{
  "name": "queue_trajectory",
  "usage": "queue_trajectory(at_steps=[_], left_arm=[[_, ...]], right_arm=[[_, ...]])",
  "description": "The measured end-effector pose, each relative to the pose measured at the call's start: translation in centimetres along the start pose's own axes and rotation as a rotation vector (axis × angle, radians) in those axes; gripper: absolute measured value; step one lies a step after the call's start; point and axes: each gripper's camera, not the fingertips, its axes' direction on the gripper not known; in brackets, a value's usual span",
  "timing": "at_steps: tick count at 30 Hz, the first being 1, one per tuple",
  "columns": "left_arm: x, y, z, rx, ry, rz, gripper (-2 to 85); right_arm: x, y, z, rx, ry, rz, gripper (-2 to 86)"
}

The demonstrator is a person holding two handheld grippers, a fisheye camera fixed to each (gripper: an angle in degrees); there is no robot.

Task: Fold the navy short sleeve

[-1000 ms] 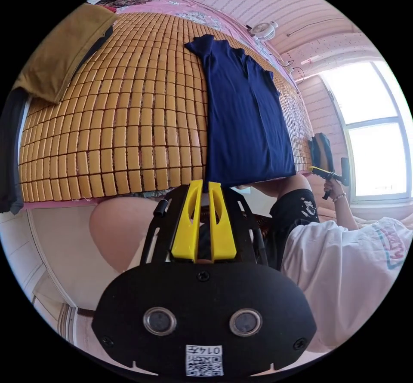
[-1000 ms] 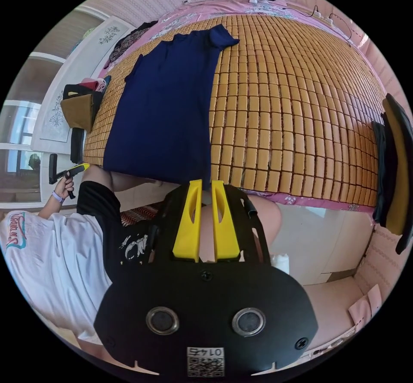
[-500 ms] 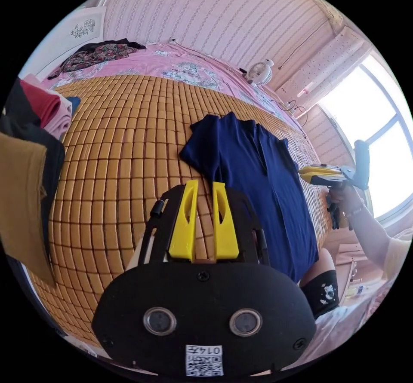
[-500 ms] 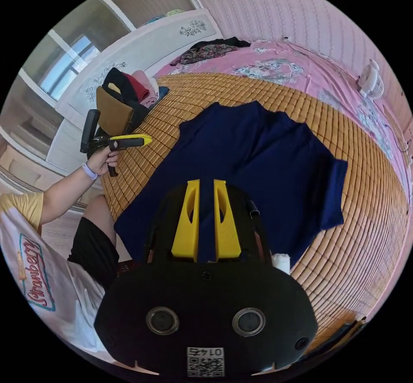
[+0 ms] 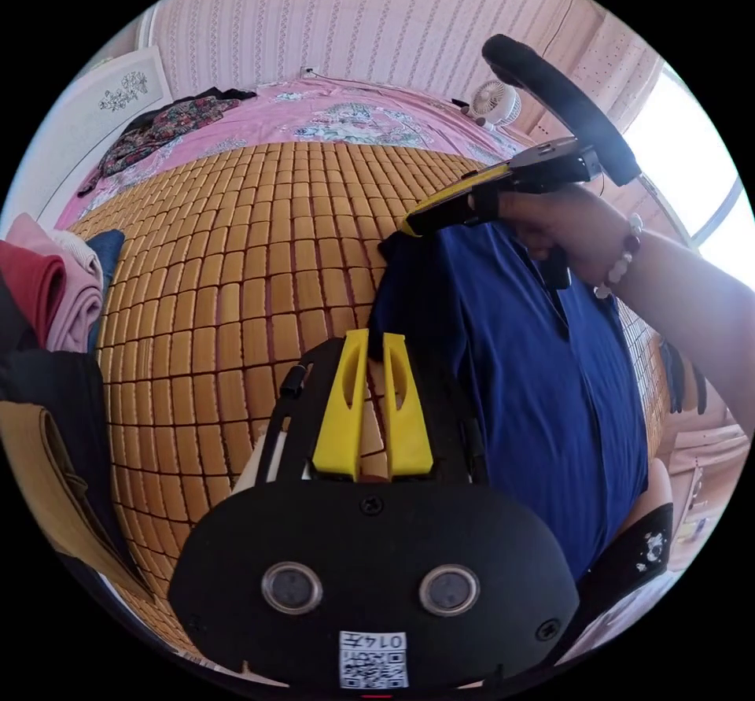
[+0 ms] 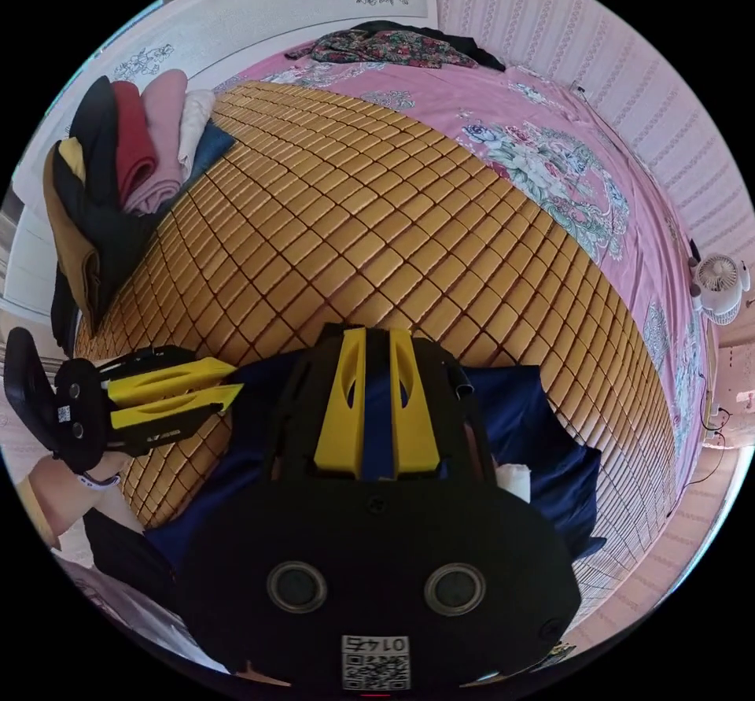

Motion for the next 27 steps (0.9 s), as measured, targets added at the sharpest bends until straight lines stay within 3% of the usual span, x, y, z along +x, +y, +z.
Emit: queue_trajectory(at_steps=[3,7,14,18,27], left_arm=[[-0.9,1.1,-1.2,0.051,0.023,-0.034,2.9],[-1.7,4.3,-4.2,0.152,0.071,-0.107,3.4],[-4.1,8.1,-3.9,0.102,0.191,-0.215,4.6],[-4.2,9.2,-5.7,0.166,0.231,-0.19,4.4],[3.3,5.1,-5.2,0.109,0.353,0.106,3.8]], right_arm=[[-0.5,-0.4,-1.9,0.096,-0.129,-0.07,0.3],[-2.7,1.0,-5.7,0.41,-0.232,-0.252,3.0],[-2.4,3.6,-5.9,0.303,-0.269,-0.233,8.7],[0.2,11.3,-7.2,0.37,-0.251,-0.06,8.6],[10.0,34.1,-10.1,0.316,0.127,0.551,8.1]])
